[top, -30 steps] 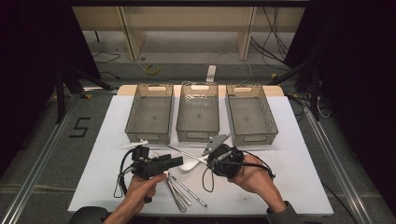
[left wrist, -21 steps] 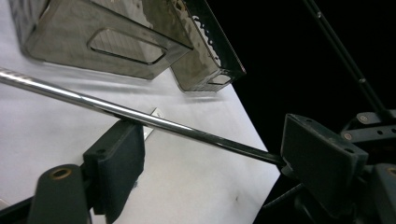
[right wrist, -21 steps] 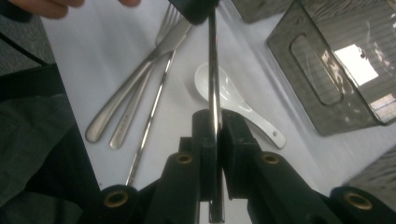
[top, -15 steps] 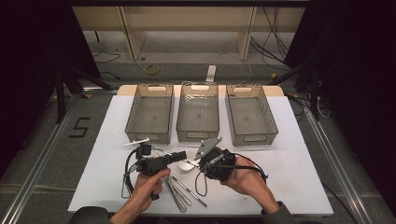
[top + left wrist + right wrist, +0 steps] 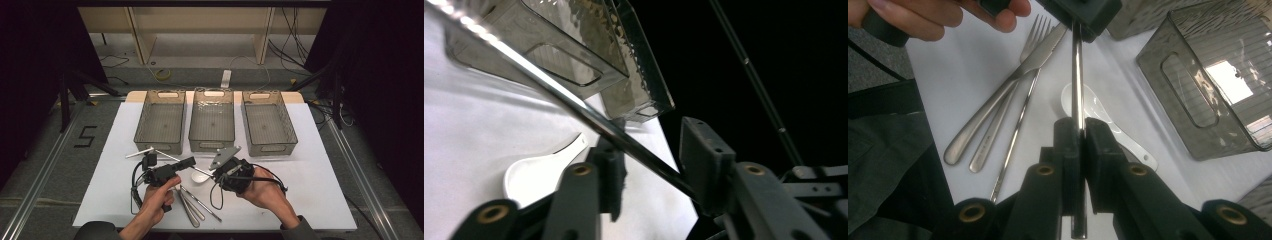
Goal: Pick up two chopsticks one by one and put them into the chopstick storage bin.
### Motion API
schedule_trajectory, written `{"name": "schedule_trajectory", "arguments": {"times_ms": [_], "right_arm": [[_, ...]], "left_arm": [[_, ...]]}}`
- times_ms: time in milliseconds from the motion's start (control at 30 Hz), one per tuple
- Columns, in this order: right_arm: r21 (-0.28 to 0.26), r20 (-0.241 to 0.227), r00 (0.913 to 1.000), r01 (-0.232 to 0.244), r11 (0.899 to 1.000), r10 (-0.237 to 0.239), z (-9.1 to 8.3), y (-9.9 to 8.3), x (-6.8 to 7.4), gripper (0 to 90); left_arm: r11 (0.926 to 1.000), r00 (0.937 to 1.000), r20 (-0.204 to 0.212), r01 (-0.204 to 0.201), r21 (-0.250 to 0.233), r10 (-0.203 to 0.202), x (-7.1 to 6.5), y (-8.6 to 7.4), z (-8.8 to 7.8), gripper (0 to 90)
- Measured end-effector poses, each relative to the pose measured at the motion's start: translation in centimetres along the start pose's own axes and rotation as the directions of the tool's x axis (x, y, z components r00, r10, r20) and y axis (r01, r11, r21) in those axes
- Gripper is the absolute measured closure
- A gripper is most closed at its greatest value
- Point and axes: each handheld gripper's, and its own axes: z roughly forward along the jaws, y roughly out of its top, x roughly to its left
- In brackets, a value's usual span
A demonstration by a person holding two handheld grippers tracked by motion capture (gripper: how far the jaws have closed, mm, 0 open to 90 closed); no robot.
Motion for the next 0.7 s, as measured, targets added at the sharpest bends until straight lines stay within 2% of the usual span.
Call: {"name": "schedule_trajectory", "arguments": {"times_ms": [67, 200, 300, 433, 500, 567, 600, 700], "right_arm": [[-0.003, -0.001, 1.0000, 0.003, 1.000, -0.003, 0.0, 0.0, 0.0, 85.2], [-0.016, -0.005, 1.0000, -0.001, 1.000, 0.001, 0.1, -0.1, 0.0, 85.1], [-0.020, -0.003, 1.0000, 0.001, 1.000, -0.001, 0.3, -0.2, -0.1, 85.0], [-0.015, -0.005, 0.9999, -0.011, 1.000, 0.011, 1.0, -0.3, -0.1, 84.7], [-0.018, -0.004, 0.9998, -0.017, 1.000, 0.017, 1.5, -0.4, -0.1, 84.1], [-0.023, -0.013, 0.9995, -0.028, 0.999, 0.027, 1.5, -0.4, -0.2, 82.5], [-0.035, -0.010, 0.9991, -0.042, 0.998, 0.042, 1.4, -0.4, -0.2, 76.5], [-0.059, -0.033, 0.9962, -0.082, 0.995, 0.080, 0.7, -0.6, -0.7, 67.0]], "left_arm": [[0.9997, 0.9997, 0.014, 0.020, -0.013, -0.020, 0.2, 0.1, -0.1, 66.9], [0.9977, 0.9956, 0.070, 0.064, -0.023, -0.062, 0.3, 0.2, -0.3, 73.2], [0.9988, 0.9940, 0.103, 0.039, -0.029, -0.035, 0.2, 0.6, -0.4, 76.2], [0.9976, 0.9843, 0.168, 0.061, -0.032, -0.055, -0.1, 0.7, -0.6, 83.7], [0.9986, 0.9866, 0.160, 0.037, -0.037, -0.031, -0.3, 0.8, -0.7, 84.8], [0.9986, 0.9860, 0.164, 0.036, -0.038, -0.030, -0.2, 0.9, -0.9, 85.0], [0.9990, 0.9873, 0.158, 0.020, -0.040, -0.014, -0.3, 1.0, -0.9, 85.0], [0.9988, 0.9914, 0.126, -0.028, -0.042, 0.033, -0.4, 1.7, -1.3, 85.0]]}}
